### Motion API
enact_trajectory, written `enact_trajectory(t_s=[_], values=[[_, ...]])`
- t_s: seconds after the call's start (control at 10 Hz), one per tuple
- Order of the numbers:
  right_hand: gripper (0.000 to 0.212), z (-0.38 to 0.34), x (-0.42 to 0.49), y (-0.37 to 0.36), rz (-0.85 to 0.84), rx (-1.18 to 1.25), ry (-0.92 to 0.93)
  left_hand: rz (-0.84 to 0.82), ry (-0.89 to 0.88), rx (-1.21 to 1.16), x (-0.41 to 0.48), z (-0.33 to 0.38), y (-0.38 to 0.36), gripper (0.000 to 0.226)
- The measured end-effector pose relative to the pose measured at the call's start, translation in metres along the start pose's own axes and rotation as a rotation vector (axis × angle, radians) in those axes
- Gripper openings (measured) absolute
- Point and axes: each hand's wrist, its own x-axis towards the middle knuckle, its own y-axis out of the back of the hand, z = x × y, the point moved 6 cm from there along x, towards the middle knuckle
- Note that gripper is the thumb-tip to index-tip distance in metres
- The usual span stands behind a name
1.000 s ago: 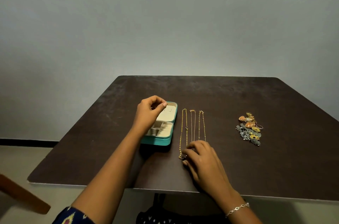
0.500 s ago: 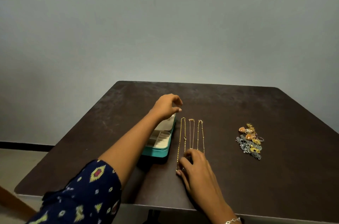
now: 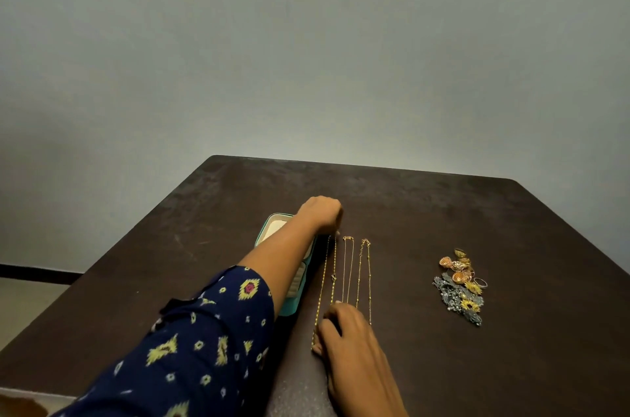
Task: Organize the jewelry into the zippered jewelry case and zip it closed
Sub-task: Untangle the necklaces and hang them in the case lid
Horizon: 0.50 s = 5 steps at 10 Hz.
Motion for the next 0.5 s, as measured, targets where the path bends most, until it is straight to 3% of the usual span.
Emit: enact_trajectory(t_s=[0.1,0.2,0.3,0.4,0.5], values=[[0.067,-0.0009,0.0014,-0.0004,0.019,0.045,0.017,0.005,0.006,0.051,0.0033,-0.0010,-0.0067,0.035],[0.043,-0.0008,0.0056,0.0064,-0.062,0.142,-0.043,0.014,0.019,0.031,0.0046,-0.0045,-0.0125,0.029],[0.027,-0.0031,0.0056,-0.0021,-0.037,0.115,0.020,0.047,0.027,0.016,0.0036,-0.0052,-0.0134,0.026],[0.041,-0.0025,0.0036,0.0014,-0.022,0.107,-0.035,0.039,0.013,0.037,0.0015,-0.0051,-0.0137,0.028],[0.040,-0.0065,0.0023,0.0023,-0.029,0.101,-0.012,0.029,0.001,0.080,0.0006,-0.0091,-0.0140,0.029]])
